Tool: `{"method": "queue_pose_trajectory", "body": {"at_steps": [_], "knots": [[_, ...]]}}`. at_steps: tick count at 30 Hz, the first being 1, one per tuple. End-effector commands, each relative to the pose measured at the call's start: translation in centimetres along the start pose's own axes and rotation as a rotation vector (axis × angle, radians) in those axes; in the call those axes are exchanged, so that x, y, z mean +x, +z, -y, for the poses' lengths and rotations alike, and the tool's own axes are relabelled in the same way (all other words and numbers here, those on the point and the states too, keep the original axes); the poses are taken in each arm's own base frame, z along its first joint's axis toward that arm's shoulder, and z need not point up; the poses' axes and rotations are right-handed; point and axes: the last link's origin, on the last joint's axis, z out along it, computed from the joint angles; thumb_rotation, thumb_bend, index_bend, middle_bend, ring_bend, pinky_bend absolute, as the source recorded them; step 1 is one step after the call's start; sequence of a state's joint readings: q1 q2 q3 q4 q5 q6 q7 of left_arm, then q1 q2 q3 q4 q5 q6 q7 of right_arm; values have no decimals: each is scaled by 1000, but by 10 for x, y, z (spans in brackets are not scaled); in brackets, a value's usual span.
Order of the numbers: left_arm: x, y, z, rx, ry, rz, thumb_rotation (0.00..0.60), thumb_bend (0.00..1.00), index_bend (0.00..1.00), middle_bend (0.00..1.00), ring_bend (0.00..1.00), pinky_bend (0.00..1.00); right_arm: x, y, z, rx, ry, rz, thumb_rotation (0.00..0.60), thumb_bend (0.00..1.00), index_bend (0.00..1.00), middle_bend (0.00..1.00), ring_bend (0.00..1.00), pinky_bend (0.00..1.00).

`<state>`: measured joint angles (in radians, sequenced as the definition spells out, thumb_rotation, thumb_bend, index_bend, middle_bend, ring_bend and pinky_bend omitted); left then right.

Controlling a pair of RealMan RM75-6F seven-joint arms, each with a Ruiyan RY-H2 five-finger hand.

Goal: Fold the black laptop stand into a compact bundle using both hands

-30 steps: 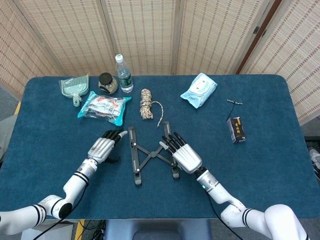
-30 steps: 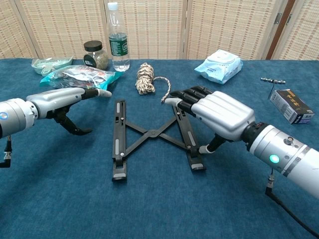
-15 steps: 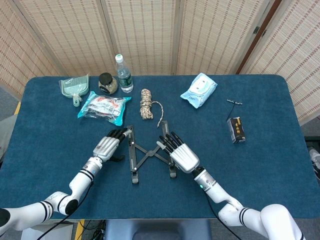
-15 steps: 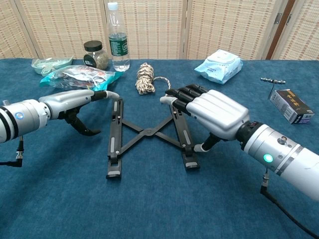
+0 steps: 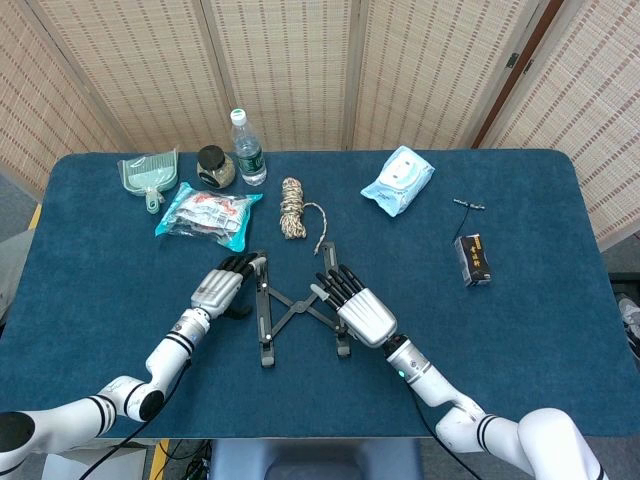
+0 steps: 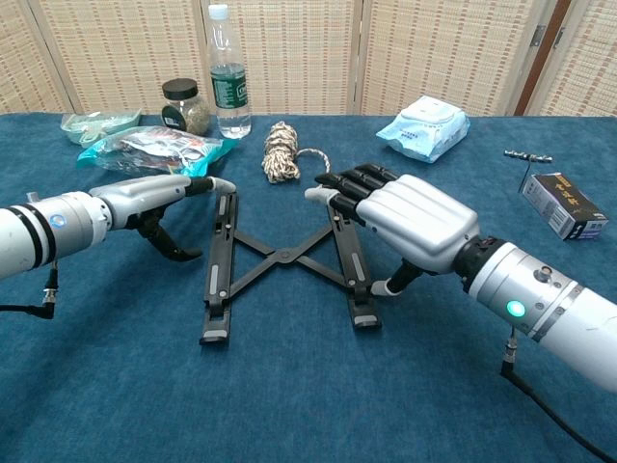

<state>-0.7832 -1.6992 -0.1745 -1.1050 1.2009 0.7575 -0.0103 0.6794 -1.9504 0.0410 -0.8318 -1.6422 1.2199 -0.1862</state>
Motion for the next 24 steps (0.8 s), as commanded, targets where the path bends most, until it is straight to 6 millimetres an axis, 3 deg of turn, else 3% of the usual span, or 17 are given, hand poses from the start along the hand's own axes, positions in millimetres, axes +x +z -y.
{"method": "queue_pose_trajectory", "body": {"at_steps": [1, 24], "knots": [[-2, 3, -3, -6, -7, 2, 600, 304, 35, 0, 0, 0, 1, 1, 1, 1, 2, -6, 600, 0, 0, 0, 0, 0], [-7, 13, -21, -42, -40, 29, 600, 304, 35, 0, 0, 0, 1, 14, 10, 10, -6, -35, 600, 0, 0, 0, 0, 0]]}}
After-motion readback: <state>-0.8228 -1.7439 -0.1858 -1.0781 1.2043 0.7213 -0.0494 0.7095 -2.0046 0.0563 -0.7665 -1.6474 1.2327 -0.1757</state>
